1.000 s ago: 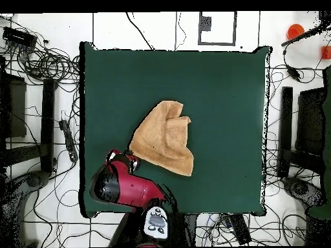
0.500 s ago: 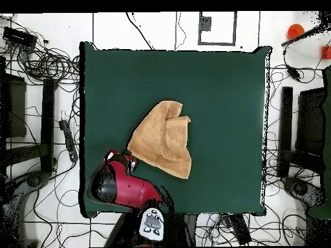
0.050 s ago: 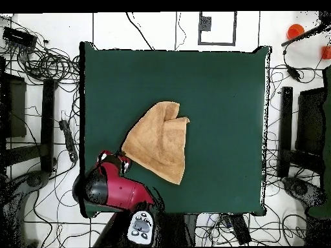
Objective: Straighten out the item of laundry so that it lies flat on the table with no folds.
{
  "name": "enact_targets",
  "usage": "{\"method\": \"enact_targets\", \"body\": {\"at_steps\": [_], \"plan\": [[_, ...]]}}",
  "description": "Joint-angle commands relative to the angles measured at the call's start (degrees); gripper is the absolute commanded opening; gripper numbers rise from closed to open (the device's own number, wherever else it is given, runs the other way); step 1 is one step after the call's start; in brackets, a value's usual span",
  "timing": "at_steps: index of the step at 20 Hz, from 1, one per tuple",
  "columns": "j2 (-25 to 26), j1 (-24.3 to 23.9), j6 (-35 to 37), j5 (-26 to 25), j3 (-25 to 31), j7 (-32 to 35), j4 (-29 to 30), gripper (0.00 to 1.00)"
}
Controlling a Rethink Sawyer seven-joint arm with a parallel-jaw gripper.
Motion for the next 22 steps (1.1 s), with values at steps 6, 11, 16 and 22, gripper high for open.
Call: {"method": "enact_targets", "body": {"at_steps": [6,11,16,22], "plan": [[2.0,4.0,6.4,7.9,0.9,14.7,-2.0,0.0],[2.2,5.1,7.0,9.1,0.2,14.2,-2.5,0.0],[2.5,6.2,7.6,10.3,-0.4,13.9,-3.2,0.0],[2.7,8.1,8.3,12.3,-1.3,14.6,-3.8,0.0]]}}
